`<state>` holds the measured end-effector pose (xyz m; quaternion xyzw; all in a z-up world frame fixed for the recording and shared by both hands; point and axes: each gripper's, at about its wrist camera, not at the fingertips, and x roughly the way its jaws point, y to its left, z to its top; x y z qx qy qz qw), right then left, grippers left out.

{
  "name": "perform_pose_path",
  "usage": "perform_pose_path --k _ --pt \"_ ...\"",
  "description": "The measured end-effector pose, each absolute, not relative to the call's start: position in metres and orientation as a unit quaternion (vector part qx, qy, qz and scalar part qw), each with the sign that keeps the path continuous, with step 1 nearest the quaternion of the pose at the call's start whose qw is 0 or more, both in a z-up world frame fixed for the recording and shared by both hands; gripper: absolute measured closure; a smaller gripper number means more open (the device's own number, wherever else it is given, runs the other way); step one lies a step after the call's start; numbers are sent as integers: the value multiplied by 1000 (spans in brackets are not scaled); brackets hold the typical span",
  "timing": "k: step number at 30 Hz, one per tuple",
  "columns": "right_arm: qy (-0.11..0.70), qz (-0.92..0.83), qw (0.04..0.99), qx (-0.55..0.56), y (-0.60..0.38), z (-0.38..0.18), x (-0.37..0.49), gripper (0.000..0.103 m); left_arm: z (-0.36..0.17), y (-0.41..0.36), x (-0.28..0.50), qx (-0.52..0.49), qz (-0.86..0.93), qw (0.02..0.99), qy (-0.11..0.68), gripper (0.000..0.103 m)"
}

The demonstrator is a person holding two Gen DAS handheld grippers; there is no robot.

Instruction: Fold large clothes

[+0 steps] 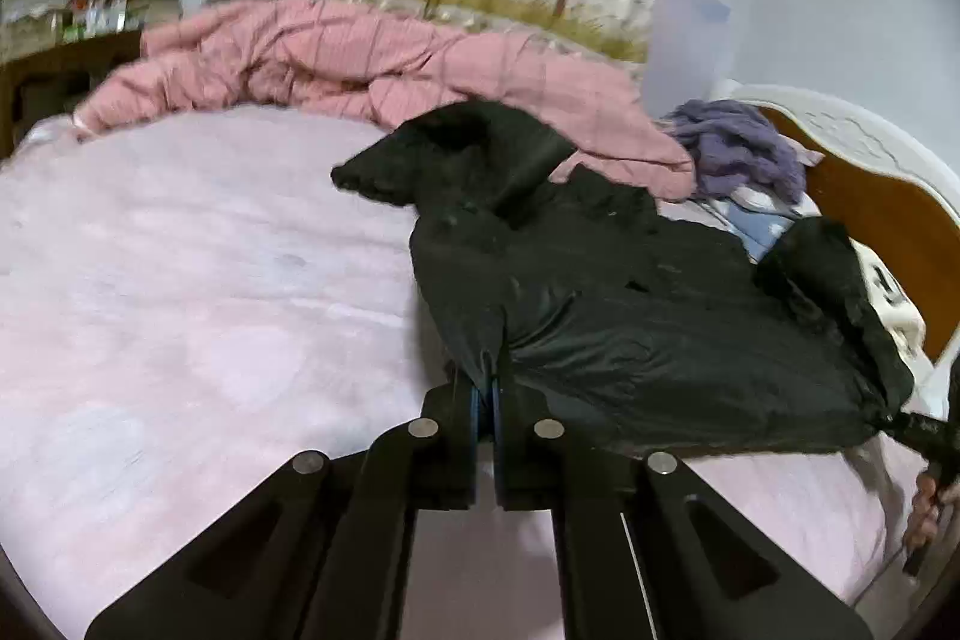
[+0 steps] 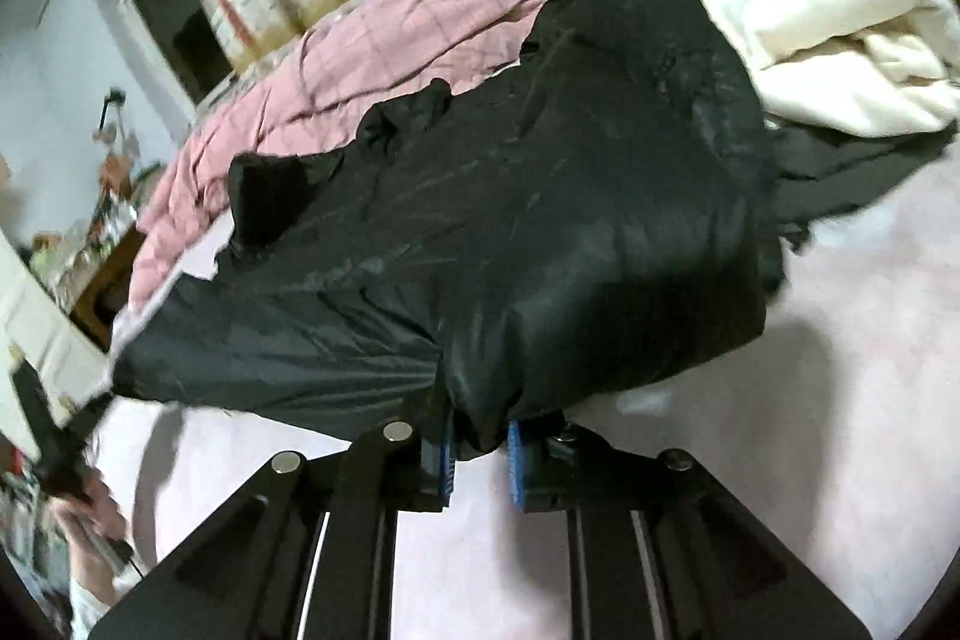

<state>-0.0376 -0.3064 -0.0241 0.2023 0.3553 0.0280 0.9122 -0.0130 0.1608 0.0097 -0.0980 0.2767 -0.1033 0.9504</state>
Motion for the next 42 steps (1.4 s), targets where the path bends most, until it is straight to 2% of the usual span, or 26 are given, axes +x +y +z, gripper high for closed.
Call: perform_pose_path --k 3,4,5,6,7,8,9,10,11,14,16,17,20,21,26,28,30,34,37,38,42 --pt "351 24 913 206 -311 -23 -72 84 13 158 -49 -58 -91 952 287 99" --pt "353 16 915 196 -310 -24 -79 75 8 155 -54 -40 -75 950 300 99" --pt "360 6 915 184 -308 -26 -84 59 4 151 -60 -22 -58 949 309 97" --pt "367 -14 915 166 -305 -26 -87 52 2 147 -65 -7 -44 950 308 92" --pt "364 -29 918 154 -304 -26 -91 48 5 141 -77 13 -23 957 287 92" --pt "350 -50 925 137 -301 -21 -97 48 12 135 -90 28 -18 966 255 80" --pt "331 -63 933 125 -299 -14 -103 48 24 129 -107 41 -32 977 207 51" --pt "317 -68 939 119 -298 -8 -108 47 37 122 -118 49 -38 983 171 37" --pt "288 -74 948 110 -296 3 -115 39 46 116 -121 55 -37 985 156 32" --pt "188 -81 974 91 -293 39 -132 18 68 98 -111 61 -74 986 139 33" --pt "169 -65 981 75 -285 54 -125 17 74 83 -90 68 -88 982 153 33" --pt "180 -49 980 67 -279 62 -111 17 72 78 -77 68 -100 977 173 33" --pt "243 57 963 100 -268 63 -74 18 55 68 -29 45 -114 959 255 24" --pt "257 82 956 112 -267 60 -66 18 43 67 -11 35 -112 951 286 21" --pt "381 124 906 135 -242 3 -4 18 -31 72 29 -23 -98 904 415 21" --pt "404 104 903 98 -229 -22 1 18 -44 76 19 -30 -90 911 400 20" --pt "422 88 900 59 -223 -35 -2 18 -42 73 6 7 -87 917 389 20" --pt "364 83 926 55 -224 -8 -12 20 -24 84 -5 31 -71 944 321 20" --pt "353 129 923 85 -218 19 10 29 -6 105 -10 -9 -53 960 274 18" --pt "372 154 910 97 -210 26 28 33 -1 115 -10 -28 -54 961 269 14" --pt "425 211 873 114 -170 29 100 42 -1 151 6 -75 -57 957 275 14"
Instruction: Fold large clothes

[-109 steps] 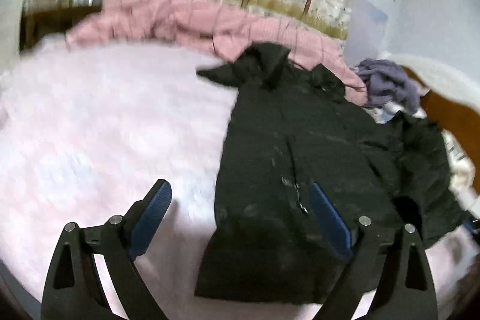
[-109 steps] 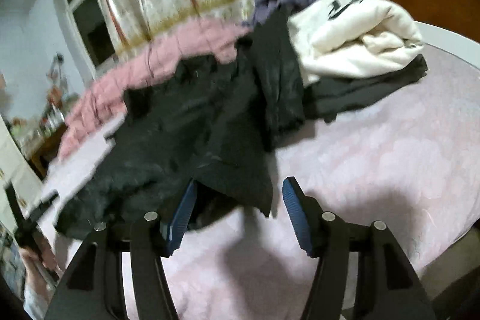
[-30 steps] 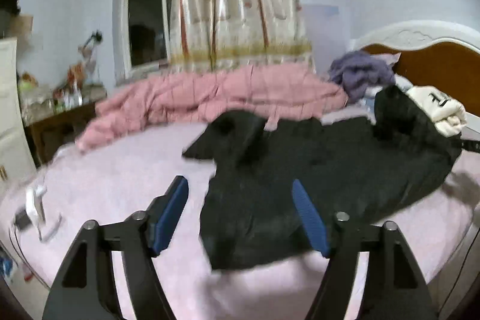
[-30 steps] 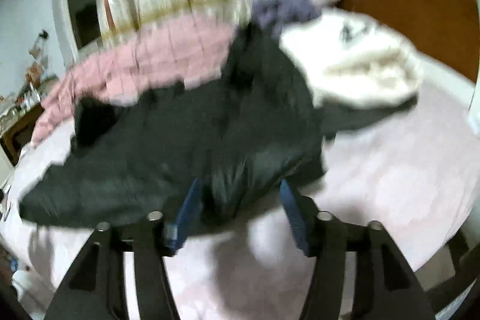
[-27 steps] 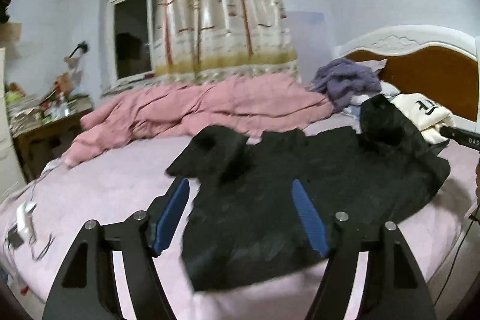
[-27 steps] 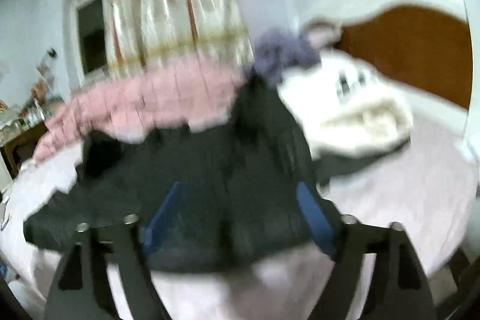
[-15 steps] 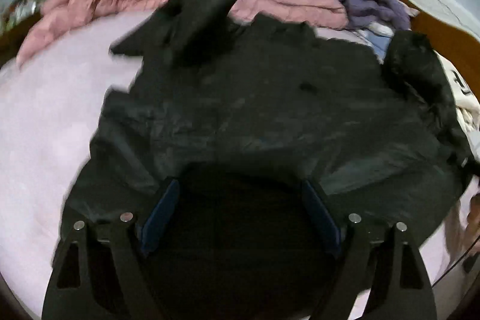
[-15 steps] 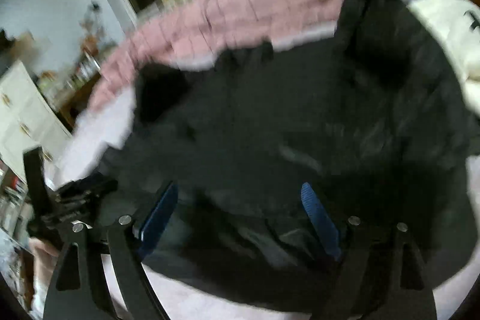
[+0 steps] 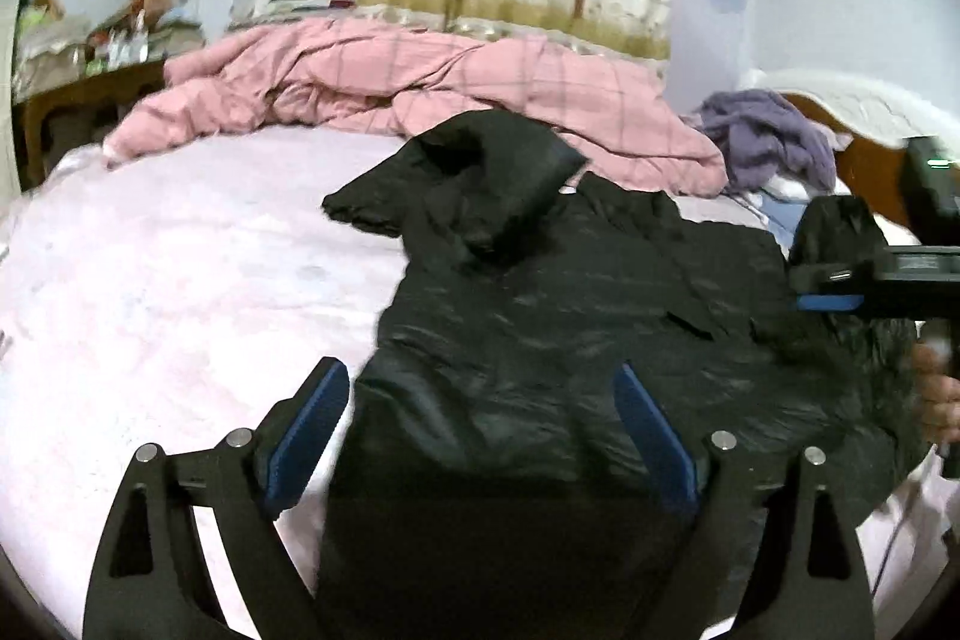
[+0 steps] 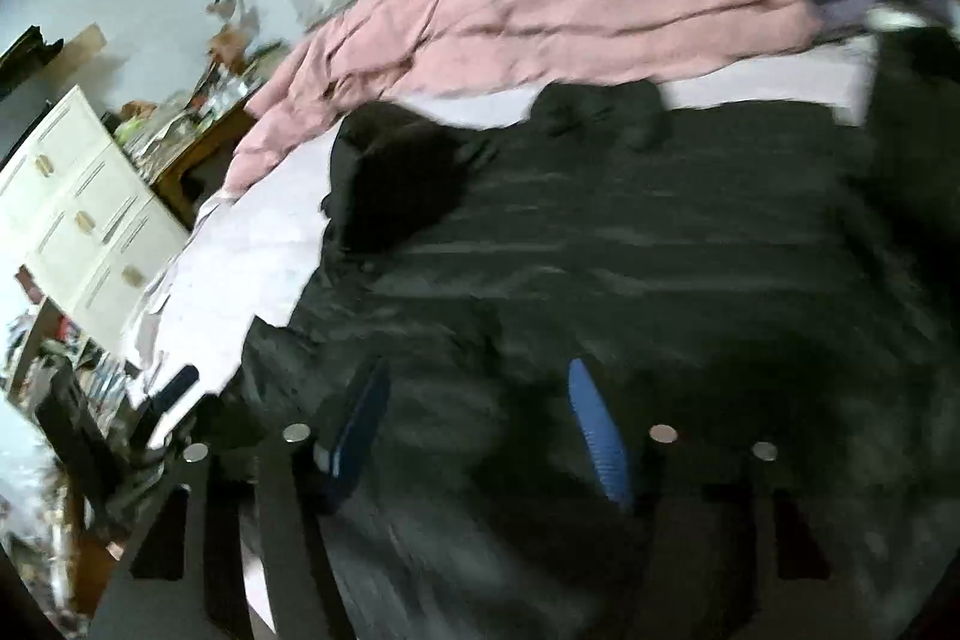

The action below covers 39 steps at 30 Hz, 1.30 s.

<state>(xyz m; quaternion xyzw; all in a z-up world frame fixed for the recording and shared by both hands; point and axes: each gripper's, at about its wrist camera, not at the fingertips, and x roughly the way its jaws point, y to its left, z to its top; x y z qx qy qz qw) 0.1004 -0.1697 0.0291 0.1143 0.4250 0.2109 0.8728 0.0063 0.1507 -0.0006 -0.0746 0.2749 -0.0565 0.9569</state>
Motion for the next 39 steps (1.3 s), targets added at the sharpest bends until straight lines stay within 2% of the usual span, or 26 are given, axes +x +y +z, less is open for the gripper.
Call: perform_pose_path --k 2,3,6,7,8,9,10,13,16,17,20,21,24,27,28,30,31,34,36,39 --pt "482 203 847 98 -142 12 137 50 -9 160 20 -81 -104 945 301 14" --pt "501 202 837 91 -132 4 145 51 -15 165 28 -87 -126 935 319 19" --pt "552 174 813 60 -110 -23 169 64 -19 168 39 -85 -124 934 323 22" --pt "563 161 809 49 -105 -30 174 72 -21 165 42 -79 -123 934 327 22" --pt "564 164 808 49 -102 -35 174 85 -23 162 45 -74 -121 932 333 22" --pt "563 170 808 48 -99 -36 171 91 -26 159 47 -69 -118 930 340 22" --pt "560 169 810 41 -98 -36 169 91 -30 155 50 -60 -112 928 351 22" --pt "538 142 831 9 -102 -27 156 92 -44 150 60 -33 -57 917 393 33" --pt "548 114 829 7 -118 -27 151 92 -46 163 63 -66 -28 915 397 35" --pt "557 109 823 15 -126 -30 150 92 -46 167 63 -71 -21 917 393 41" --pt "576 117 809 30 -140 -35 151 92 -50 171 64 -78 -12 913 400 67" --pt "577 120 807 36 -141 -35 153 92 -49 170 63 -74 -4 916 395 73" --pt "581 121 803 52 -149 -33 150 92 -40 167 54 -60 8 929 366 72" --pt "541 120 832 31 -152 -14 135 89 -31 167 47 -58 13 941 333 67" --pt "503 133 854 27 -152 -2 127 82 -26 169 44 -61 10 945 321 66" --pt "435 150 887 23 -159 19 106 55 -16 172 39 -63 11 953 297 64" --pt "391 140 910 16 -167 33 90 32 -11 174 35 -66 9 956 286 63" --pt "332 110 937 18 -191 55 64 29 -2 182 26 -103 -20 957 269 57" --pt "361 100 927 31 -203 56 66 29 3 186 20 -139 -77 949 273 40" --pt "455 124 879 66 -224 40 64 29 5 179 17 -139 -134 938 287 36"
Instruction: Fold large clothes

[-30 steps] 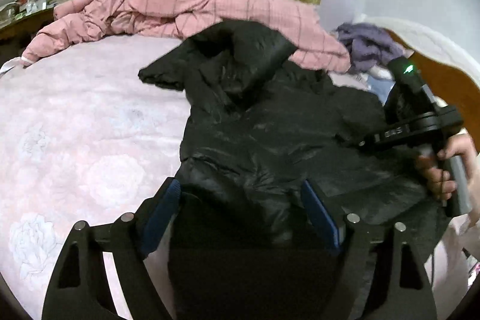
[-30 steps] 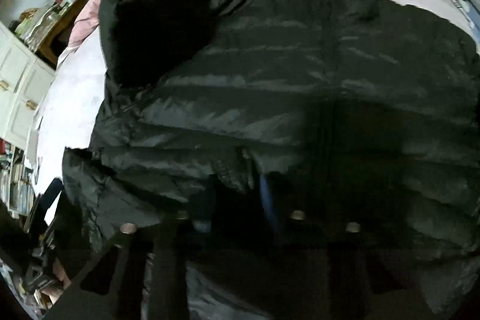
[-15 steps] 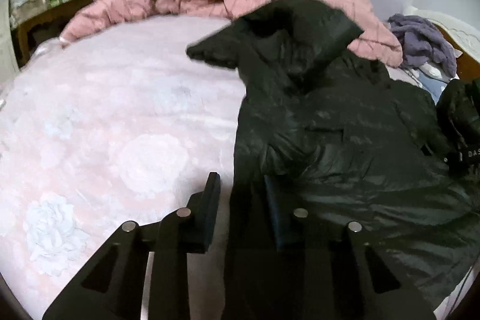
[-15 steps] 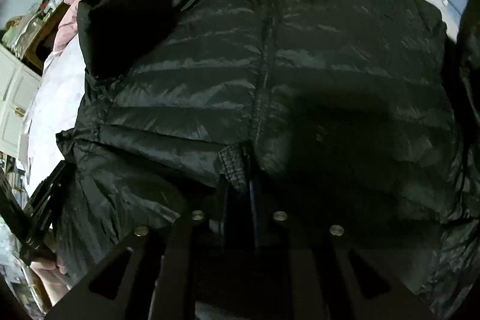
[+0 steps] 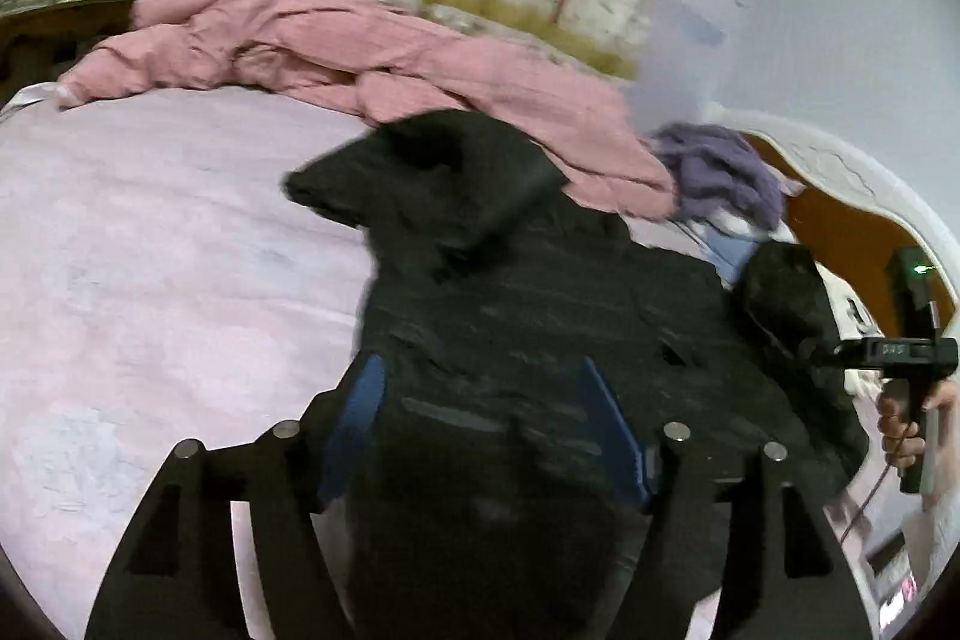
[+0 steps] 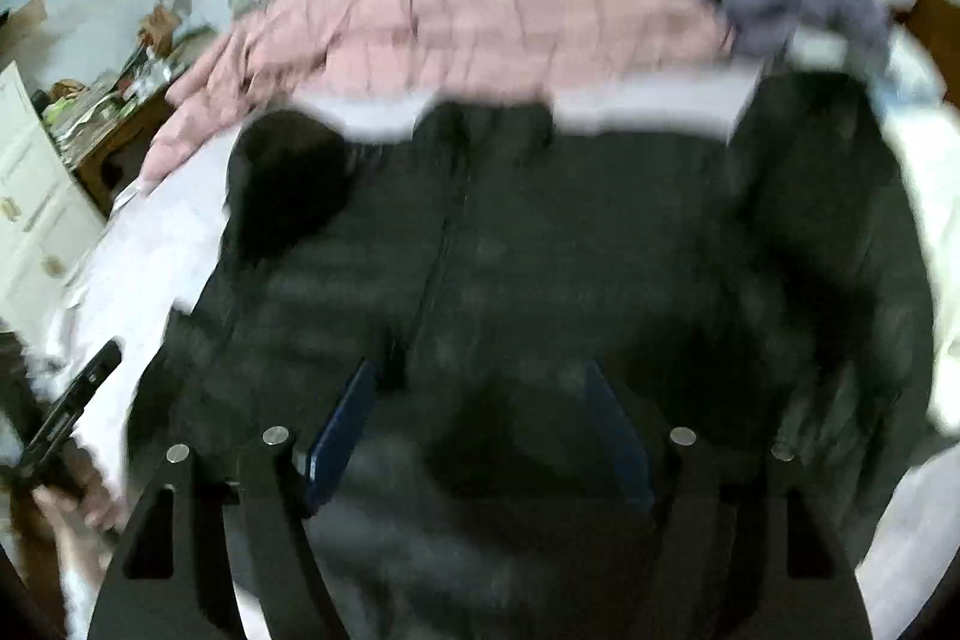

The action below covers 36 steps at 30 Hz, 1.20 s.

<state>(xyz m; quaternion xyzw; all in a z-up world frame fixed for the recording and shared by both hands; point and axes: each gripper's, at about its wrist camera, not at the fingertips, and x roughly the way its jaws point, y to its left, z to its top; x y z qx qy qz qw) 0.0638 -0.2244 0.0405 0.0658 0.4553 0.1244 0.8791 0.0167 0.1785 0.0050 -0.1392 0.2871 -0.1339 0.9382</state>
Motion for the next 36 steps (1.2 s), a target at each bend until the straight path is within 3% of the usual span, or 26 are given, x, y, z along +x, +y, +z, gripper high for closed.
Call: perform_pose_path --k 6,9,17,22,23,26,30,33,35,36 --pt "481 97 871 -4 -214 0 35 29 -52 149 63 -1 8 901 434 44" --pt "466 73 881 -32 -194 -20 51 29 -49 154 68 -18 28 906 421 45" --pt "432 31 899 61 -212 -20 115 34 -48 158 64 -29 34 915 401 43" --pt "370 57 924 75 -237 16 54 34 -10 147 24 -16 -8 953 301 46" --pt "358 54 930 68 -242 20 39 34 0 142 13 -10 -25 961 275 41" --pt "326 -17 945 37 -274 25 -12 34 8 129 3 39 -4 964 263 10" --pt "324 -112 939 18 -319 10 -43 30 -20 129 18 76 56 938 334 7" --pt "357 -86 925 99 -348 -12 -52 30 -44 150 37 -15 18 903 428 5" --pt "347 -78 922 157 -360 -23 -61 28 -52 164 41 -79 3 891 446 5" --pt "336 -82 920 186 -365 -31 -65 27 -51 165 40 -80 -3 893 444 10"
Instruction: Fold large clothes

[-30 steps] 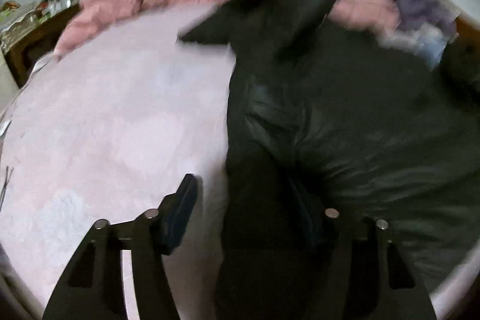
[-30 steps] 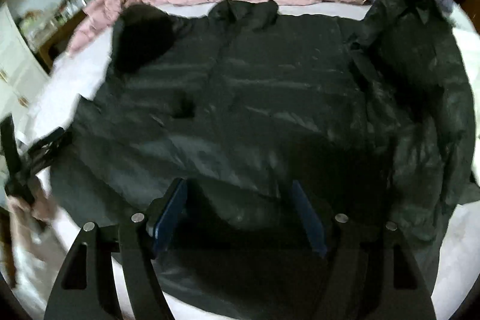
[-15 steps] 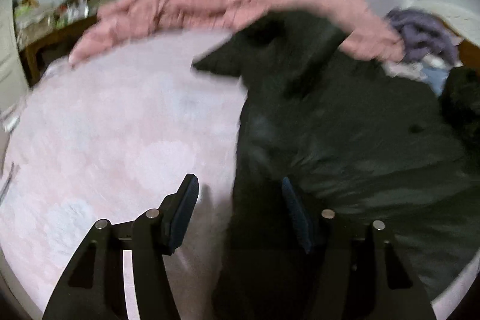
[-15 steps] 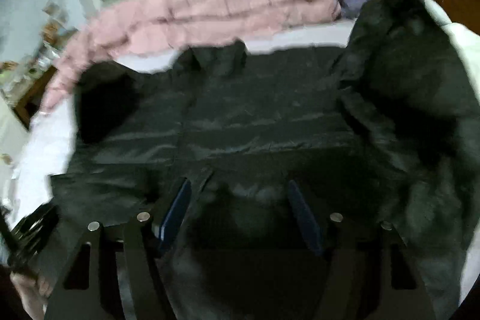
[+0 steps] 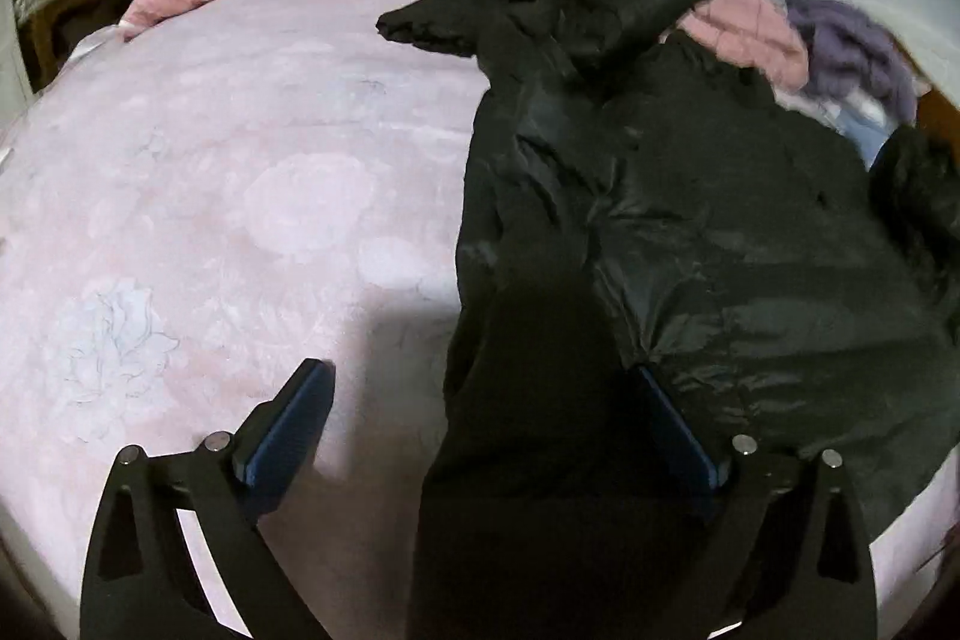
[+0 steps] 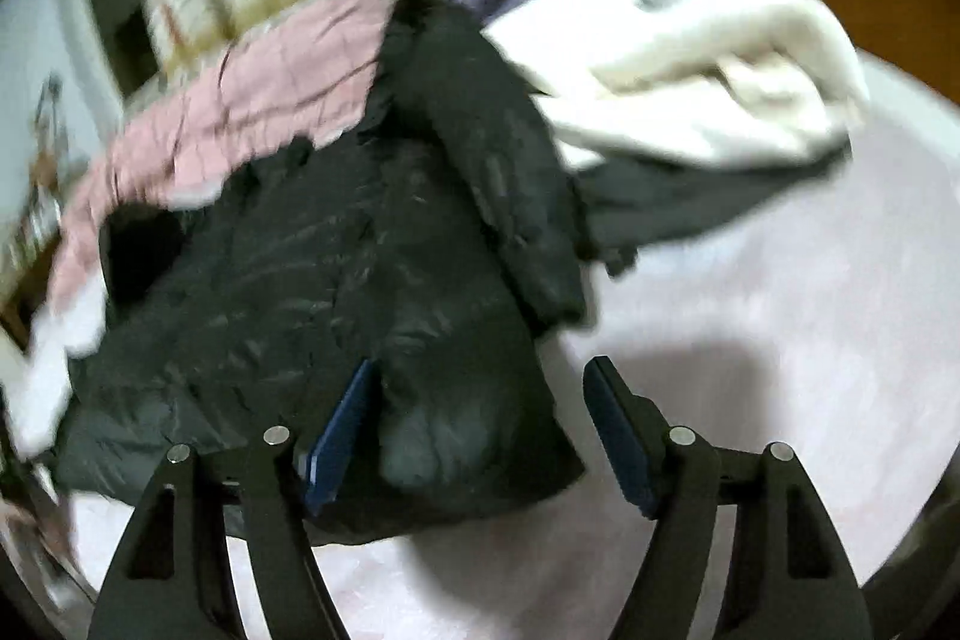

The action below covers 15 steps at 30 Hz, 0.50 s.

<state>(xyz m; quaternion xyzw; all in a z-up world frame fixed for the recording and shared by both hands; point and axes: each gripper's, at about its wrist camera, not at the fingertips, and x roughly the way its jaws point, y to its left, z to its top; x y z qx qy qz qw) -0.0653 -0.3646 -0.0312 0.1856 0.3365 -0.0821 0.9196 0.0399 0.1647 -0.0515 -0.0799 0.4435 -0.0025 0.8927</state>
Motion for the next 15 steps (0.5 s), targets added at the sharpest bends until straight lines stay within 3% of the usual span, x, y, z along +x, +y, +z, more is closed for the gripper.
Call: perform_pose_path --k 1,2,3,4,5,7,11,15 --pt "345 -74 913 206 -366 -39 -63 26 -51 163 38 -72 -8 895 441 19" --pt "365 -49 901 230 -367 -48 -57 26 -48 161 35 -71 -15 899 431 51" --pt "375 -32 892 248 -369 -54 -52 26 -44 161 31 -83 -26 905 417 92" --pt "376 -35 893 247 -369 -54 -48 28 -42 161 28 -108 -47 904 410 96" --pt "374 -31 894 243 -366 -54 -47 56 -38 164 25 -125 -42 906 402 98" --pt "384 14 889 249 -355 -54 -40 84 -21 166 10 -122 -16 921 369 99" --pt "363 27 915 174 -316 -40 -46 89 16 180 -24 -92 36 945 311 99" --pt "370 34 910 181 -295 -28 -51 89 11 197 -38 -83 39 936 339 99"
